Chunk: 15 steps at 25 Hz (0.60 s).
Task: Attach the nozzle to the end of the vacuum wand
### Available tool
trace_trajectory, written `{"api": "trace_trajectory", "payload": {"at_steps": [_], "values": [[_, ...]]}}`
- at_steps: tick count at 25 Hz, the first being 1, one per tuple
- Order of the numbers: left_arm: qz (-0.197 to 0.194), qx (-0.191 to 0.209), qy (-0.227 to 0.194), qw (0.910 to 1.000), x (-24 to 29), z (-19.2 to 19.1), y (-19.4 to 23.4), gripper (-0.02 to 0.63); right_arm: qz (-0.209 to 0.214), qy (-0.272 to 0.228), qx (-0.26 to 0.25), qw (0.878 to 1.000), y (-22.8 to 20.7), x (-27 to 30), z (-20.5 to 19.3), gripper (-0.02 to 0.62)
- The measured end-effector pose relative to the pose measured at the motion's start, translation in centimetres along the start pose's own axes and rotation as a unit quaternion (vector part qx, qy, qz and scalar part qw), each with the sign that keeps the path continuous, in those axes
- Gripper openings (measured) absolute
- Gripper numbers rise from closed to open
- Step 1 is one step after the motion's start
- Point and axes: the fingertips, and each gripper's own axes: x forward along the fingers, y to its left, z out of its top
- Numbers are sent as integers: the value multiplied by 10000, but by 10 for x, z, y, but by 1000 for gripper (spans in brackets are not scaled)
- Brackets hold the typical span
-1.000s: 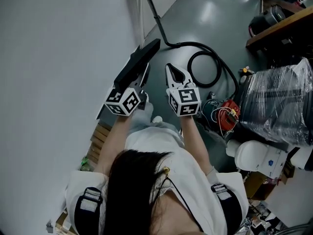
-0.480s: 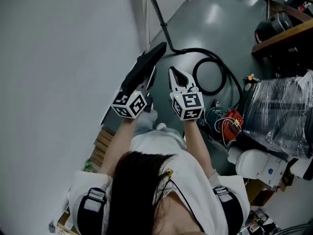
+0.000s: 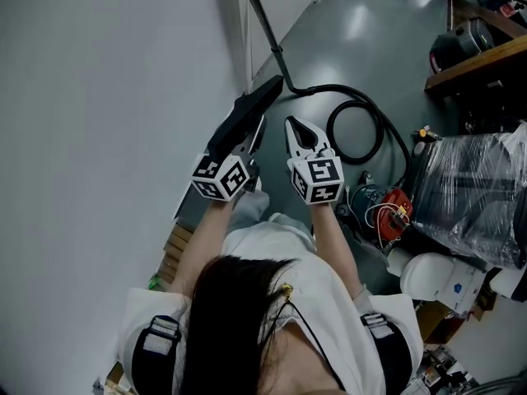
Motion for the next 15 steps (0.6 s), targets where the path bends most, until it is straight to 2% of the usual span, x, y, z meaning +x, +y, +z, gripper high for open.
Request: {"api": "trace_trajectory", "payload": {"at_steps": [9, 15], "values": [[-210, 117, 256, 9994, 24, 2, 18, 163, -213, 59, 134, 9997, -9, 24, -2, 15], [-369, 164, 379, 9985, 32, 7, 27, 163, -523, -21, 64, 9986, -13, 34, 6, 15]]}}
